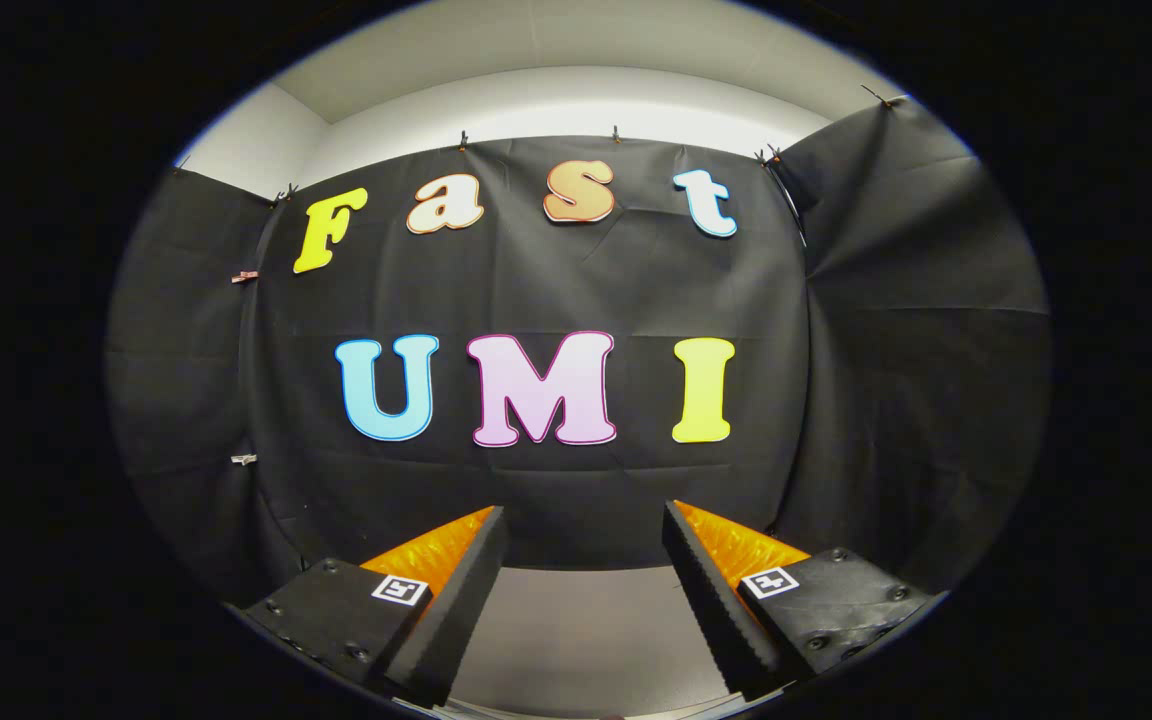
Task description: Put the clothes into the washing machine and then close the washing machine lid.
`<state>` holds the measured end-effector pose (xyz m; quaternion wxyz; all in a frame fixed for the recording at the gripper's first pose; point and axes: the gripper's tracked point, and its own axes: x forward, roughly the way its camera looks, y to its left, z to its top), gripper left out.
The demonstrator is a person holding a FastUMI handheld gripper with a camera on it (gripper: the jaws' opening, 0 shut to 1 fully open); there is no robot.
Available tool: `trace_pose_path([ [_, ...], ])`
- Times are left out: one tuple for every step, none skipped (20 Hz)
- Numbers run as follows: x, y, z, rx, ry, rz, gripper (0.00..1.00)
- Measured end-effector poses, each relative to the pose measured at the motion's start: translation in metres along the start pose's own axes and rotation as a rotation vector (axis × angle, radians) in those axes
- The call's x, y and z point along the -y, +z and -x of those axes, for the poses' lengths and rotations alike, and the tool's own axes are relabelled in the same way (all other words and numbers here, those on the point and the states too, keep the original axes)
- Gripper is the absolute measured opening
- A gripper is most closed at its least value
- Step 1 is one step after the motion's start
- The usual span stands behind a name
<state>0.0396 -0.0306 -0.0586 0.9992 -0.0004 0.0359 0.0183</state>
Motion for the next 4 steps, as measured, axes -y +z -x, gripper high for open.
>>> trace_pose_path([
  [-0.0006, -0.0009, 0.0004, -0.002, 0.0, 0.001, 0.98],
  [-0.0012, -0.0014, 0.0, -0.003, 0.0, 0.002, 0.98],
  [-0.0025, -0.002, -0.0008, -0.005, 0.002, 0.005, 0.98],
  [-0.0035, -0.0021, -0.0015, -0.006, 0.004, 0.008, 0.98],
])
